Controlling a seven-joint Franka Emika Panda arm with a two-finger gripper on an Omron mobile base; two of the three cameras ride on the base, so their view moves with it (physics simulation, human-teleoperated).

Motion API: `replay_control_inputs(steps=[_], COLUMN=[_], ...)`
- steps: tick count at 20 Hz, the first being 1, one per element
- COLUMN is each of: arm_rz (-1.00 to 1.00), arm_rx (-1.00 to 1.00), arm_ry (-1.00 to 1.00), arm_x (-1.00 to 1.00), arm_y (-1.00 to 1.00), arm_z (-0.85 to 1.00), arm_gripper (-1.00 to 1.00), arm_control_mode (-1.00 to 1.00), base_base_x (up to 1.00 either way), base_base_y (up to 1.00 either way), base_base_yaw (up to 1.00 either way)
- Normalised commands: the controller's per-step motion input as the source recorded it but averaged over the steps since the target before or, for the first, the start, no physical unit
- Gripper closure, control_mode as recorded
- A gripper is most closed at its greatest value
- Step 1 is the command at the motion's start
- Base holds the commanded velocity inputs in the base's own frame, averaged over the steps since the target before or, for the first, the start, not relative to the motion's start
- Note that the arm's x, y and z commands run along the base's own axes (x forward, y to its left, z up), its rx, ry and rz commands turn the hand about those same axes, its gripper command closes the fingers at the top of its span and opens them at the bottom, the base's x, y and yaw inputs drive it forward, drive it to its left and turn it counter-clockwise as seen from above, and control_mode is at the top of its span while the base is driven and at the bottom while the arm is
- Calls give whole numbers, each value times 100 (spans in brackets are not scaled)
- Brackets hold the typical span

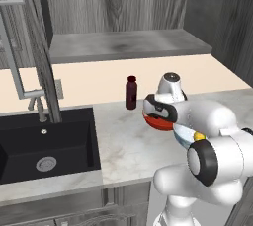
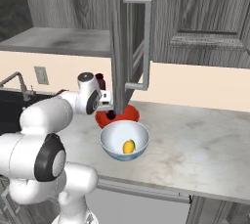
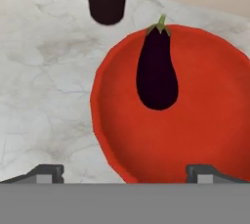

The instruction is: Pick both bowls and place them on the counter. Then place the lemon in one bowl and place the eggplant in the other bowl.

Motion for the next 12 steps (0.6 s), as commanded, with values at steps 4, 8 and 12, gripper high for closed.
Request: replay_control_inputs(steps=[4, 8, 12], arm_rz=[0, 0, 0], arm_rx=[1, 3, 5], arm_ry=[0, 0, 0], arm_x=[-65, -76, -74], arm_y=[21, 10, 9], arm_z=[32, 26, 33], arm_gripper=[-100, -100, -100], arm_control_mode=[-100, -100, -100], base_base_x=[0, 0, 0], base_base_y=[0, 0, 0], base_base_yaw=[0, 0, 0])
